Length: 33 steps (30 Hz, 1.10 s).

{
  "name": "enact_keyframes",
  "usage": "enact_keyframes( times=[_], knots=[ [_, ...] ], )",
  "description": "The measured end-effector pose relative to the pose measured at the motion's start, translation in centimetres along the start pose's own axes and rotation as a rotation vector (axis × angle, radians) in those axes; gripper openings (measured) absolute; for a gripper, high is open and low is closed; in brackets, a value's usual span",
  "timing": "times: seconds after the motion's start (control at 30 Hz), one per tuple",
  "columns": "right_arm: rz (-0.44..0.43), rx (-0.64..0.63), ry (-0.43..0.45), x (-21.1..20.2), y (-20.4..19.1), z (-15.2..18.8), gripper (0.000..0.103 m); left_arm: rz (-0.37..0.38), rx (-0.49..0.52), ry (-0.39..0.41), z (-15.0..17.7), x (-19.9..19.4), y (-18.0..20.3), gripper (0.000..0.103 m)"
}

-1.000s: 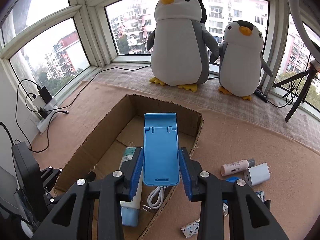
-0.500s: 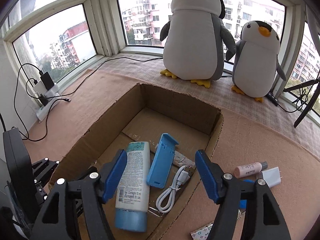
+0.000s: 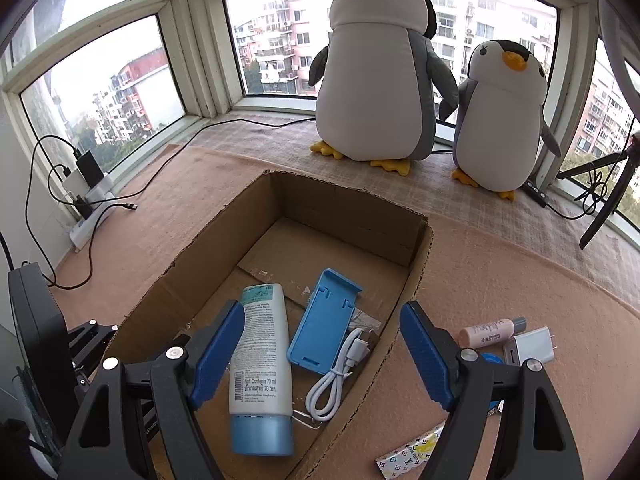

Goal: Organize rigid objects
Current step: 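Carry the blue phone stand into the box and release it, then move the right gripper to the black cylinder and grasp it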

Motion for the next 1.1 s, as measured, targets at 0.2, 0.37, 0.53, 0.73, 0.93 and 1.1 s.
enact_keyframes(
  times=[0.2, 0.37, 0.53, 0.73, 0.93, 1.1],
  knots=[
    [-0.004, 0.022, 0.009, -1.2, 0.9, 0.9, 0.077, -0.002, 0.001, 0.001, 0.0, 0.0, 0.1, 0.038],
    [-0.011, 0.067, 0.016, -2.2, 2.7, 2.1, 0.077, -0.007, 0.006, 0.001, -0.1, 0.0, 0.1, 0.038],
    [-0.003, 0.106, 0.019, -3.3, 4.9, 3.6, 0.077, -0.008, 0.008, 0.000, -0.1, 0.0, 0.0, 0.038],
    [0.027, 0.175, 0.025, -4.8, 8.9, 6.2, 0.077, -0.008, 0.007, 0.000, -0.1, 0.0, 0.0, 0.038],
    [0.068, 0.261, -0.016, -4.7, 13.7, 9.5, 0.077, -0.011, 0.011, -0.001, -0.2, 0.0, -0.1, 0.038],
    [0.124, 0.320, -0.035, -4.6, 17.3, 11.6, 0.077, -0.016, 0.014, -0.001, -0.2, -0.1, -0.1, 0.038]
  ],
)
Point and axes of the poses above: each gripper's, at about its wrist camera, not at the fingertips, and x roughly the way its jaws point, y to its right, z to its underside, the point moved 8 cm from there along x, roughly the way its jaws point, and after that the axes turned 10 degrees about -y, right-handed, at the moved point
